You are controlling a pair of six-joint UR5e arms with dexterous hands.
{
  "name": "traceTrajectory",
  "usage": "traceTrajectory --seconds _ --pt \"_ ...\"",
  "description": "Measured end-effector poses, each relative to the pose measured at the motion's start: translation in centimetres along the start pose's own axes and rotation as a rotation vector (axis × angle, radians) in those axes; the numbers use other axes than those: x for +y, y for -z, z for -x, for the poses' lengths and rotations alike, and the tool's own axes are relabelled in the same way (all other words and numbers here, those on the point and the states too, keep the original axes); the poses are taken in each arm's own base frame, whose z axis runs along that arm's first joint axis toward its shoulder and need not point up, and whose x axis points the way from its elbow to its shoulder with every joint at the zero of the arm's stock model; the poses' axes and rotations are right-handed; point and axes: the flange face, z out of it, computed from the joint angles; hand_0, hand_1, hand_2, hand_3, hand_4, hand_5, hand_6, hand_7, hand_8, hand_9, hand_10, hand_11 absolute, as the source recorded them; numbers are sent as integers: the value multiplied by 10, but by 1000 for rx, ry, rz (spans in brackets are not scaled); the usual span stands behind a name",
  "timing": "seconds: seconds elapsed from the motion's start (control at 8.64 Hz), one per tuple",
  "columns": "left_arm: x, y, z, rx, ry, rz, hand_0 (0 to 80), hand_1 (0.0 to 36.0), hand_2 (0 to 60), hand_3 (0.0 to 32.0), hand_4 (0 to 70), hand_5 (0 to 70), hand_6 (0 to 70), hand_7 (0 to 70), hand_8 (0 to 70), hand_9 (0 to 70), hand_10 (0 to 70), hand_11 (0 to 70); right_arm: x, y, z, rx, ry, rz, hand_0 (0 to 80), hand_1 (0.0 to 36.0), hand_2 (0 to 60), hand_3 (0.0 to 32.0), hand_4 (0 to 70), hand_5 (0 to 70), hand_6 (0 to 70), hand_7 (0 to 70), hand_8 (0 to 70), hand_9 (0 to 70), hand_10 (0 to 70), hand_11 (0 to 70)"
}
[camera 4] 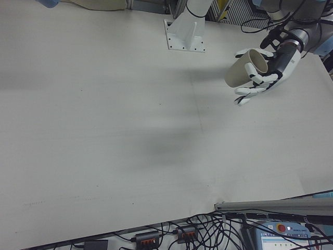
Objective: Pour water
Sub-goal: 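Carry the beige cup back and lower it onto the table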
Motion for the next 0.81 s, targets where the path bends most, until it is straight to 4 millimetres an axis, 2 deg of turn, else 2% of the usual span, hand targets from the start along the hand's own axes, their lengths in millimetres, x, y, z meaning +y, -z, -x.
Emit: traceTrajectory --seconds 0.12,0.23,0.35,0.58,0.81 --pt "-13 12 -33 22 -22 -7 800 360 600 0 454 700 214 172 128 76 80 158 -16 7 0 -6 -10 5 766 338 502 0 227 288 700 700 700 700 395 576" --pt "-29 27 -54 40 -36 -10 800 360 600 0 456 700 215 174 128 77 81 158 -40 12 -6 -8 -16 14 759 338 535 0 262 295 700 700 700 700 416 605" --pt "-51 43 -67 55 -43 -18 800 360 600 0 451 700 213 171 127 75 80 158 -73 17 -15 -12 -20 27 759 347 592 0 308 297 700 700 700 700 409 593" --pt "-105 70 -78 60 -50 -46 800 360 600 0 444 700 210 168 126 73 80 158 -141 34 -37 -4 -21 22 688 342 600 0 320 308 700 700 700 700 477 691" --pt "-183 109 -75 56 -59 -85 800 360 600 0 443 700 209 171 125 74 83 162 -211 57 -71 33 -22 -3 643 331 600 0 387 315 700 700 700 700 536 700"
